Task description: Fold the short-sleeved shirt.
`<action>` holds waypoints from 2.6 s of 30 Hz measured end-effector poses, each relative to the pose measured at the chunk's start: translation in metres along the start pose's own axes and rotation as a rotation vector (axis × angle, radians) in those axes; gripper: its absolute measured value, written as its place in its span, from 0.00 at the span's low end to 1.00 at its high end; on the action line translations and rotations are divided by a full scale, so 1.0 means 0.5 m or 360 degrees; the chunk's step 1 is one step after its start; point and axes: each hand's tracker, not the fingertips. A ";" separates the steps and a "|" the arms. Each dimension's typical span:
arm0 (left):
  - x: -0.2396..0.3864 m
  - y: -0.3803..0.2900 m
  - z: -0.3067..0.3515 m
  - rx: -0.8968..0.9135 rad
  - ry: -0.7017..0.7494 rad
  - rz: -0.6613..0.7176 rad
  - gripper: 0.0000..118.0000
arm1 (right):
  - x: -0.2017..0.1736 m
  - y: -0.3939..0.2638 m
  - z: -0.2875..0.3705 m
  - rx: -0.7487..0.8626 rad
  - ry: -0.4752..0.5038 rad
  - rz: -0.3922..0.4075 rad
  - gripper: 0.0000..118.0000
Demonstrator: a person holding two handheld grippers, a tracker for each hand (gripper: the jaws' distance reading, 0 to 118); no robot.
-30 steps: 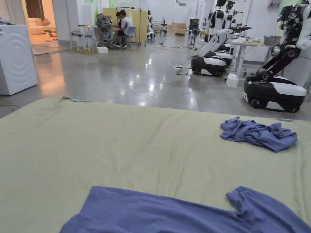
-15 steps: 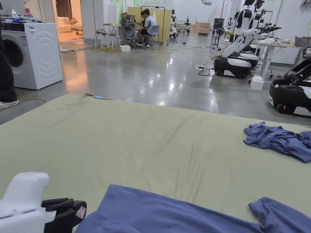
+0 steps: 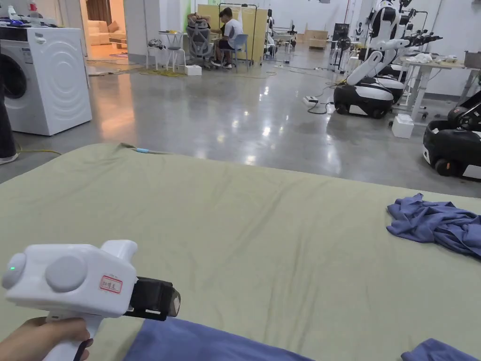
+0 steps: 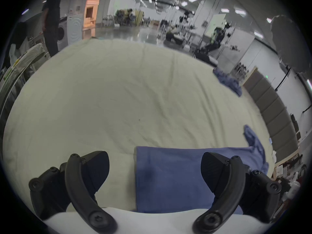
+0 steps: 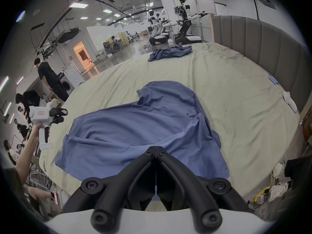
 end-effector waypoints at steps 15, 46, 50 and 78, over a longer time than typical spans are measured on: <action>0.083 -0.053 -0.042 -0.0128 0.0119 -0.0347 0.22 | 0.004 0.037 -0.001 -0.0023 0.0006 0.0034 0.02; 0.113 -0.071 0.036 -0.0153 0.0152 -0.0301 0.04 | 0.138 0.298 -0.312 -0.0392 -0.0249 0.0142 0.05; 0.102 -0.090 0.141 -0.0060 0.0110 -0.0280 0.04 | 0.129 0.280 -0.175 -0.0251 -0.0129 0.0157 0.05; 0.026 -0.399 0.220 -0.0156 0.0090 -0.0111 0.04 | 0.160 -0.084 -0.042 -0.0411 -0.0318 0.0036 0.08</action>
